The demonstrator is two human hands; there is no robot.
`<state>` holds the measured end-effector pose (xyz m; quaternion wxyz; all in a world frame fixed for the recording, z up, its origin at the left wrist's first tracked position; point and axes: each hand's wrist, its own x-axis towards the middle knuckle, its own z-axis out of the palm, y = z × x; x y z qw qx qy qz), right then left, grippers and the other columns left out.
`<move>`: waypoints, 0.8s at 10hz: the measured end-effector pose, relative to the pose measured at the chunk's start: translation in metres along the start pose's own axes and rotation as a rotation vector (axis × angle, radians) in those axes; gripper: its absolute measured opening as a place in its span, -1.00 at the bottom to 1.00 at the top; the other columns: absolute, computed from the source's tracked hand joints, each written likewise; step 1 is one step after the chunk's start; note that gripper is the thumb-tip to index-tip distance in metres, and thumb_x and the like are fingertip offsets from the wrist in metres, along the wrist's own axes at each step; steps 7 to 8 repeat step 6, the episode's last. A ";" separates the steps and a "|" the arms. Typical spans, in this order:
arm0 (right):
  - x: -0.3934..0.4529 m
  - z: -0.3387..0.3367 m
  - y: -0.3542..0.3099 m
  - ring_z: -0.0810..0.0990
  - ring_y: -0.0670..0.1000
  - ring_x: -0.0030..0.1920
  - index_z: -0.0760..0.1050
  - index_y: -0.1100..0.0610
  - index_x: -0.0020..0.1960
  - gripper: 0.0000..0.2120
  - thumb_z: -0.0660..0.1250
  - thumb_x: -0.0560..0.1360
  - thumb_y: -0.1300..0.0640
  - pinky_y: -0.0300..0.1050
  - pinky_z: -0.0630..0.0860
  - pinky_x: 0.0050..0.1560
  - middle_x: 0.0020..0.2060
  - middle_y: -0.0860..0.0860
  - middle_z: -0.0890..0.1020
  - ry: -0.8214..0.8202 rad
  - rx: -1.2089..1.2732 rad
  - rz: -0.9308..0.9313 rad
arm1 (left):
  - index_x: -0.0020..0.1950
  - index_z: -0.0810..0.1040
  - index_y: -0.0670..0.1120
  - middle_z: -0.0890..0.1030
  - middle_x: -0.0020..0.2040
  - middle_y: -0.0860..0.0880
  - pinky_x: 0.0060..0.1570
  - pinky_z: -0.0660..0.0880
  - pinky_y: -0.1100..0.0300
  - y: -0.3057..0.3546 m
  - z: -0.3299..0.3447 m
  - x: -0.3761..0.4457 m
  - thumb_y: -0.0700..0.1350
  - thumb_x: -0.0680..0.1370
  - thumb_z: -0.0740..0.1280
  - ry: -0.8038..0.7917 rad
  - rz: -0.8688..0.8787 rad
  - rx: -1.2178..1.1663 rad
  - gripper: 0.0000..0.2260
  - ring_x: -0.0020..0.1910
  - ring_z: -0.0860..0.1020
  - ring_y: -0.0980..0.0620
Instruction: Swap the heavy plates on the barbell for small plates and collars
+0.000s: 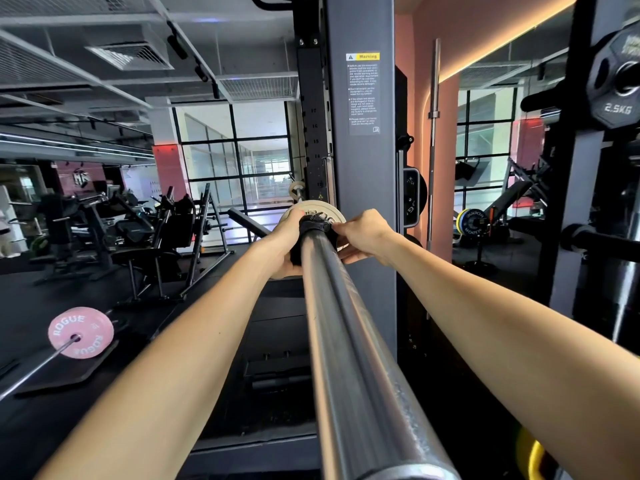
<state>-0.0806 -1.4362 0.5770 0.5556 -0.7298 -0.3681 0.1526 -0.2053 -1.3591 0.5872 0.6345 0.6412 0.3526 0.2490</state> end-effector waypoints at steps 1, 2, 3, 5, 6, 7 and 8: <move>-0.004 0.001 -0.002 0.71 0.14 -0.28 0.55 0.36 0.06 -0.70 0.31 0.53 0.10 0.02 0.68 -0.22 -0.11 0.19 0.69 0.009 -0.031 0.002 | 0.27 0.51 -0.10 0.64 -0.18 -0.12 -0.57 0.49 0.22 -0.002 -0.002 0.005 0.24 0.56 0.14 -0.023 -0.005 0.021 -0.50 -0.30 0.60 -0.04; -0.005 0.002 -0.003 0.70 0.14 -0.29 0.55 0.36 0.05 -0.71 0.30 0.53 0.12 0.04 0.67 -0.21 -0.12 0.20 0.69 0.020 -0.040 -0.003 | 0.28 0.49 -0.08 0.64 -0.17 -0.11 -0.58 0.48 0.24 -0.002 -0.002 0.004 0.23 0.57 0.12 -0.012 0.010 0.029 -0.51 -0.30 0.59 -0.02; -0.001 0.000 -0.004 0.71 0.15 -0.27 0.55 0.38 0.04 -0.72 0.29 0.53 0.15 0.05 0.67 -0.19 -0.14 0.20 0.69 0.007 -0.064 -0.012 | 0.31 0.48 -0.07 0.64 -0.12 -0.11 -0.56 0.48 0.24 -0.002 -0.001 0.009 0.24 0.58 0.08 -0.016 0.027 0.060 -0.50 -0.27 0.59 -0.02; -0.002 -0.023 -0.009 0.69 0.08 -0.26 0.59 0.30 0.04 -0.65 0.28 0.55 -0.01 -0.07 0.65 -0.27 -0.18 0.13 0.69 -0.081 -0.154 -0.078 | 0.23 0.48 -0.19 0.63 -0.01 -0.23 -0.12 0.63 0.02 0.014 -0.013 0.007 0.30 0.57 -0.02 0.120 0.082 0.509 -0.37 -0.18 0.63 -0.15; -0.003 -0.044 -0.014 0.67 0.08 -0.30 0.61 0.27 -0.03 -0.50 0.19 0.57 -0.18 -0.11 0.62 -0.33 -0.24 0.14 0.69 -0.027 -0.144 -0.082 | 0.17 0.49 -0.21 0.61 -0.01 -0.24 -0.10 0.61 0.05 0.025 -0.020 0.007 0.35 0.56 -0.04 0.253 0.195 0.547 -0.32 -0.17 0.63 -0.14; -0.003 -0.044 -0.014 0.67 0.08 -0.30 0.61 0.27 -0.03 -0.50 0.19 0.57 -0.18 -0.11 0.62 -0.33 -0.24 0.14 0.69 -0.027 -0.144 -0.082 | 0.17 0.49 -0.21 0.61 -0.01 -0.24 -0.10 0.61 0.05 0.025 -0.020 0.007 0.35 0.56 -0.04 0.253 0.195 0.547 -0.32 -0.17 0.63 -0.14; -0.003 -0.044 -0.014 0.67 0.08 -0.30 0.61 0.27 -0.03 -0.50 0.19 0.57 -0.18 -0.11 0.62 -0.33 -0.24 0.14 0.69 -0.027 -0.144 -0.082 | 0.17 0.49 -0.21 0.61 -0.01 -0.24 -0.10 0.61 0.05 0.025 -0.020 0.007 0.35 0.56 -0.04 0.253 0.195 0.547 -0.32 -0.17 0.63 -0.14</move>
